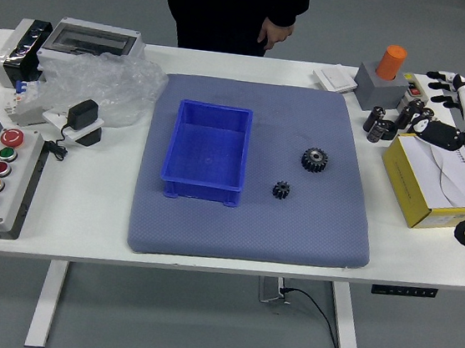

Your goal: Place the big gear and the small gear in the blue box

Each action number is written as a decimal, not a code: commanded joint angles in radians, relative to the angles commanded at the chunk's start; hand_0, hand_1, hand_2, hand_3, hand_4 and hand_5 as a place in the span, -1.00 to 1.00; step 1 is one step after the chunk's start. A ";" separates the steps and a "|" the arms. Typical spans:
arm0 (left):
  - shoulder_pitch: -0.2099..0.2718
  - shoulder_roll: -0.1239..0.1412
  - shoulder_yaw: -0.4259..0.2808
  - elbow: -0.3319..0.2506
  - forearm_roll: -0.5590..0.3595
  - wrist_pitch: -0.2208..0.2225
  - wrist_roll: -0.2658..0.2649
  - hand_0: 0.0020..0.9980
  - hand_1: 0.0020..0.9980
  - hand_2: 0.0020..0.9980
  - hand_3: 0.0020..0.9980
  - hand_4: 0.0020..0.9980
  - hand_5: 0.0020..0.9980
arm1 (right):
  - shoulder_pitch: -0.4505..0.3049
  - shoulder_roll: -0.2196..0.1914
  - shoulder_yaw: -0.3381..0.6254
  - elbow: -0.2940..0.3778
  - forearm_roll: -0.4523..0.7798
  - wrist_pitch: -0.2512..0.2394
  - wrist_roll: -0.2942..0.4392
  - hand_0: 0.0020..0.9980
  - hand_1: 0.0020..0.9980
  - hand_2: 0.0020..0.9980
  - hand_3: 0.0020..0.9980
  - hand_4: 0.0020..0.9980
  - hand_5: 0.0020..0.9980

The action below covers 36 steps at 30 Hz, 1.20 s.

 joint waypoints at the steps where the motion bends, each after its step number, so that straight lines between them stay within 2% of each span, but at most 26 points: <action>1: 0.000 0.000 0.000 0.000 0.000 0.000 0.000 0.45 0.35 0.36 0.37 -0.15 -0.97 | -0.001 0.001 0.001 0.000 0.001 -0.001 0.001 0.58 0.48 0.71 0.71 0.30 -0.80; 23: -0.003 -0.002 0.005 0.000 0.004 0.001 -0.003 0.45 0.35 0.36 0.37 -0.15 -0.97 | -0.037 0.045 0.045 0.023 0.031 -0.032 0.040 0.58 0.47 0.69 0.70 0.32 -0.77; 36: -0.005 -0.002 0.007 0.000 0.002 0.002 -0.004 0.45 0.35 0.36 0.37 -0.16 -0.98 | -0.046 0.047 0.044 0.022 0.062 -0.039 0.052 0.58 0.46 0.68 0.69 0.34 -0.74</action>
